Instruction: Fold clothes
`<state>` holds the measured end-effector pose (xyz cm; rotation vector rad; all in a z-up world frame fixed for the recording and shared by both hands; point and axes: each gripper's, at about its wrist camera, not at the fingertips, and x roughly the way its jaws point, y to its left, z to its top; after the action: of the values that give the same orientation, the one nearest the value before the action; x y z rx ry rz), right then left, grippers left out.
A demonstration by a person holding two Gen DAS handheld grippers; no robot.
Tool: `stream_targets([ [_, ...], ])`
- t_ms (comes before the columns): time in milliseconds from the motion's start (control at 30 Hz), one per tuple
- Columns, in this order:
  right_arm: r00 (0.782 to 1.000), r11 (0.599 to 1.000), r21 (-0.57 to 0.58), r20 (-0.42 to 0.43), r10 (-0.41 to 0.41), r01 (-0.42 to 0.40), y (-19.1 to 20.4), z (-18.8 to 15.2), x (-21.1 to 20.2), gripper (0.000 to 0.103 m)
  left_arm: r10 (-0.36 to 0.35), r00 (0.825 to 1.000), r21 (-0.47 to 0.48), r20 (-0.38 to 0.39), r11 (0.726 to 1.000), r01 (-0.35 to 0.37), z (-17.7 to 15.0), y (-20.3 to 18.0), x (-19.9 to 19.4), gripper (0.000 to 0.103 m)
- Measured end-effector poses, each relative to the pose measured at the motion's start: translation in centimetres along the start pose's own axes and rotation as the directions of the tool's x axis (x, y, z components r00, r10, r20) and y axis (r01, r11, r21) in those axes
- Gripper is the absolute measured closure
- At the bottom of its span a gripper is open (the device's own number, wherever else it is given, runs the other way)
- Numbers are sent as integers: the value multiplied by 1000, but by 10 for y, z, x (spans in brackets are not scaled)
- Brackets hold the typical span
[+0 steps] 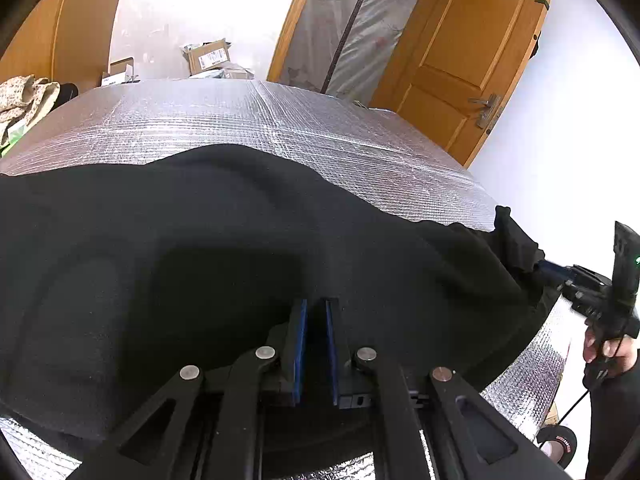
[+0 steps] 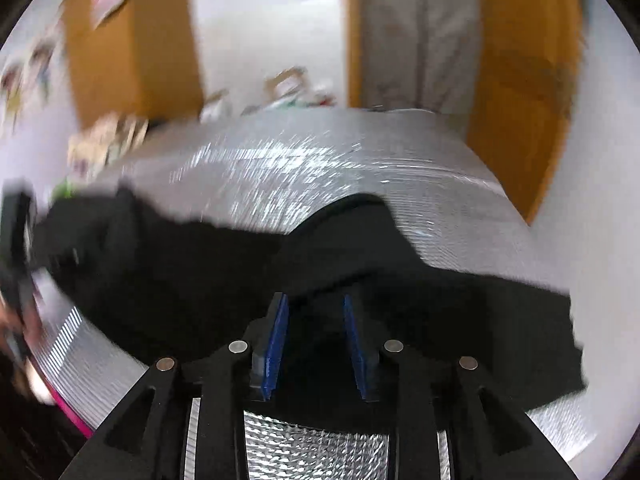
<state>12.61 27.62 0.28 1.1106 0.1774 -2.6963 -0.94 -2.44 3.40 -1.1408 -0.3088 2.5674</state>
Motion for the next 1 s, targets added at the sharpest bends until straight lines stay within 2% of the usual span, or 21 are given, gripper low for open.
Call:
stream_targets([
  [100, 998, 990, -142, -50, -28, 21, 11, 0, 16, 67, 0, 1000, 0, 1, 1000, 0, -1, 0, 0, 94],
  [167, 997, 979, -200, -59, -54, 41, 12, 1, 24, 67, -2, 1000, -3, 2, 1000, 2, -1, 0, 0, 94],
  [233, 996, 977, -208, -58, -61, 48, 7, 3, 28, 67, -3, 1000, -3, 1, 1000, 3, -1, 0, 0, 94],
  [300, 998, 983, -178, -41, -44, 36, 1, 7, 23, 75, -3, 1000, -3, 1, 1000, 3, -1, 1, 0, 94],
  [333, 999, 986, -163, -31, -35, 30, -2, 9, 20, 84, -2, 1000, -2, 0, 1000, 2, -1, 0, 0, 94],
  [367, 999, 989, -149, -23, -26, 23, -5, 12, 18, 88, -1, 1000, -1, 0, 1000, 1, -1, 0, 0, 94],
  [633, 1000, 997, -75, 22, 13, -12, -18, 23, 5, 96, 7, 1000, 6, 1, 1000, -7, -1, -2, 0, 94],
  [767, 994, 998, 27, 93, 53, -55, -36, 26, -15, 97, 10, 1000, 8, 1, 1000, -10, -1, -3, 1, 94],
  [900, 983, 982, 157, 168, 75, -101, -64, 25, -38, 97, 12, 1000, 10, 0, 1000, -12, 0, -3, 1, 94],
  [1000, 975, 960, 265, 220, 37, -96, -88, 18, -57, 98, 11, 1000, 10, -1, 1000, -11, -1, -2, 1, 94],
])
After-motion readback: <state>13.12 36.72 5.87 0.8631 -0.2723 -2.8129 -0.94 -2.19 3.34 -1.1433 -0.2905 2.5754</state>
